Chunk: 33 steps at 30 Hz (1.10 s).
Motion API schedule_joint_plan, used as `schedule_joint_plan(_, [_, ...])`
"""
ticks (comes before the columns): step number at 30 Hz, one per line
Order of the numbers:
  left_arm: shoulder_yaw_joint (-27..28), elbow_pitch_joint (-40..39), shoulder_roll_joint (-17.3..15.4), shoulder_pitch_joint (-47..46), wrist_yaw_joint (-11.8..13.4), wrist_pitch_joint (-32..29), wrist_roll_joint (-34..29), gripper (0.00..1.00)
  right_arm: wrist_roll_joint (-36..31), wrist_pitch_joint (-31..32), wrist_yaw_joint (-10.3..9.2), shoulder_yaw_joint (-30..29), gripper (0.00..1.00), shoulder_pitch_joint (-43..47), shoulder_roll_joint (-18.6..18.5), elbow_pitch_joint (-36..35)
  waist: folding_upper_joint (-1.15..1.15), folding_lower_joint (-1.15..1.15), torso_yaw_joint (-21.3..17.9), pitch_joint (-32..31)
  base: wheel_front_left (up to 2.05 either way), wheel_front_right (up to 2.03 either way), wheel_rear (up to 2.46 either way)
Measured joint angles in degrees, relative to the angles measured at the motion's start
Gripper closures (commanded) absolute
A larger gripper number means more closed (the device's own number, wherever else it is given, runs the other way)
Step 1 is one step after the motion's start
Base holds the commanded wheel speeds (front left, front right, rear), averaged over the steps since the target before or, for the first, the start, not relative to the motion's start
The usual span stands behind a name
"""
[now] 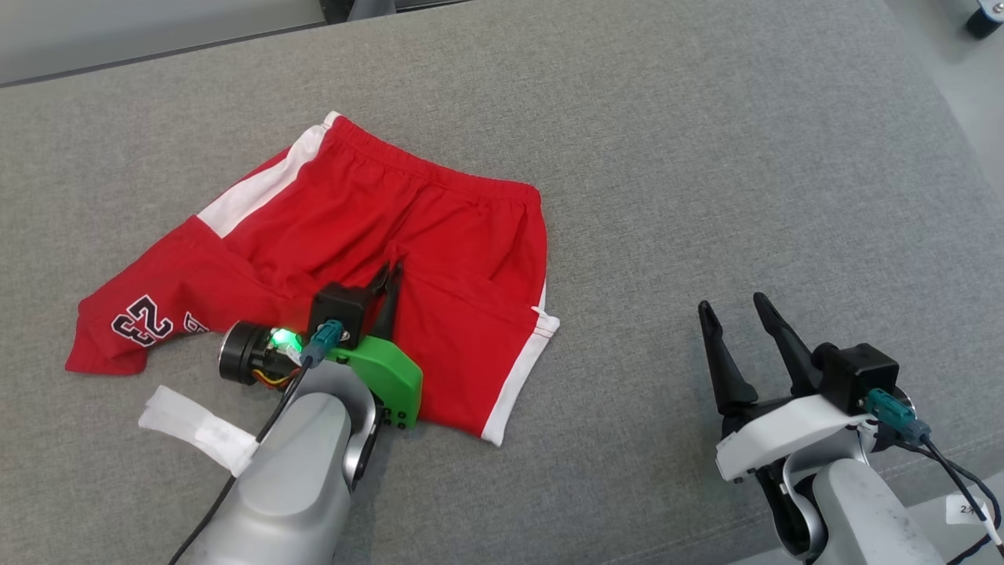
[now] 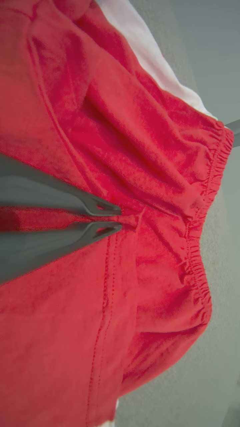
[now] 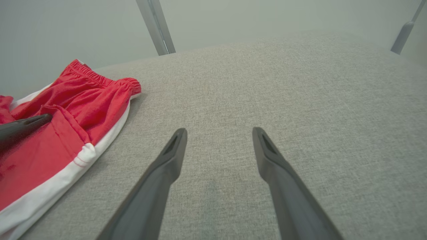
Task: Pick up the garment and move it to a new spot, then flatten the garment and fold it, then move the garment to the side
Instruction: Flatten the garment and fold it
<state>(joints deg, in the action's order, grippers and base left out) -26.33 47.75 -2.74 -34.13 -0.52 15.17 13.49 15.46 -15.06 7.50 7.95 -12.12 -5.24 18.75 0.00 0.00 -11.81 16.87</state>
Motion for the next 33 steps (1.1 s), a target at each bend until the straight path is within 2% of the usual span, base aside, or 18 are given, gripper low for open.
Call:
schedule_joint_plan(7, [0.64,-10.94,0.01,1.32,-1.04,-0.01,-0.03,1.00,0.10,0.00,0.00,-2.50,0.00,1.25,-0.43,0.46,0.00,0.00,2.23,-0.95,0.00,0.00,0.00])
schedule_joint_plan(14, [2.71,-24.37,-0.03,8.33,-2.35,0.00,-1.12,1.00,0.18,0.01,0.00,-3.10,0.00,2.82,-0.47,1.37,0.00,0.00,7.92,-3.29,0.00,0.00,0.00])
schedule_joint_plan(21, [11.21,-32.14,-0.53,19.75,-3.94,0.01,-3.16,1.00,0.18,0.00,0.00,-2.64,0.00,4.44,0.33,1.82,0.00,0.00,14.95,-6.29,0.00,0.00,0.00])
schedule_joint_plan(22, [13.24,-31.23,-0.54,21.66,-3.93,0.00,-2.54,0.88,0.16,0.00,0.00,-2.53,0.00,4.81,0.41,1.93,0.00,0.00,15.86,-6.75,0.00,0.00,0.00])
schedule_joint_plan(23, [15.49,-29.97,-0.56,23.56,-3.74,-0.01,-1.97,0.58,0.16,0.01,0.00,-2.30,0.00,5.02,0.44,2.03,0.00,0.00,16.69,-7.20,0.00,0.00,0.00])
schedule_joint_plan(24, [17.83,-28.04,-0.56,25.13,-3.30,0.00,-1.40,0.05,0.16,0.01,0.00,-2.21,0.00,5.06,0.47,2.12,0.00,0.00,17.45,-7.70,0.00,0.00,0.00])
schedule_joint_plan(25, [20.27,-25.88,-0.52,26.38,-2.56,-0.02,-0.43,0.00,0.16,0.00,0.00,-2.03,0.00,5.06,0.48,2.20,0.00,0.00,18.10,-8.22,0.00,0.00,0.00])
schedule_joint_plan(27, [25.10,-21.32,-0.52,28.23,0.15,-0.02,0.56,0.00,0.18,0.00,0.00,-1.56,0.00,5.20,0.44,2.43,0.00,0.00,19.07,-9.39,0.00,0.00,0.00])
schedule_joint_plan(29, [28.38,-18.61,-0.54,30.20,1.58,-0.03,0.70,0.00,0.20,0.00,0.00,-1.21,0.00,5.53,0.40,2.69,0.00,0.00,19.63,-10.56,0.00,0.00,0.00])
schedule_joint_plan(33, [30.12,-16.83,-0.27,31.92,1.41,-0.03,-0.03,0.00,0.25,0.00,0.00,-1.31,0.00,5.90,0.13,2.80,0.00,0.00,19.85,-12.27,0.00,0.00,0.00])
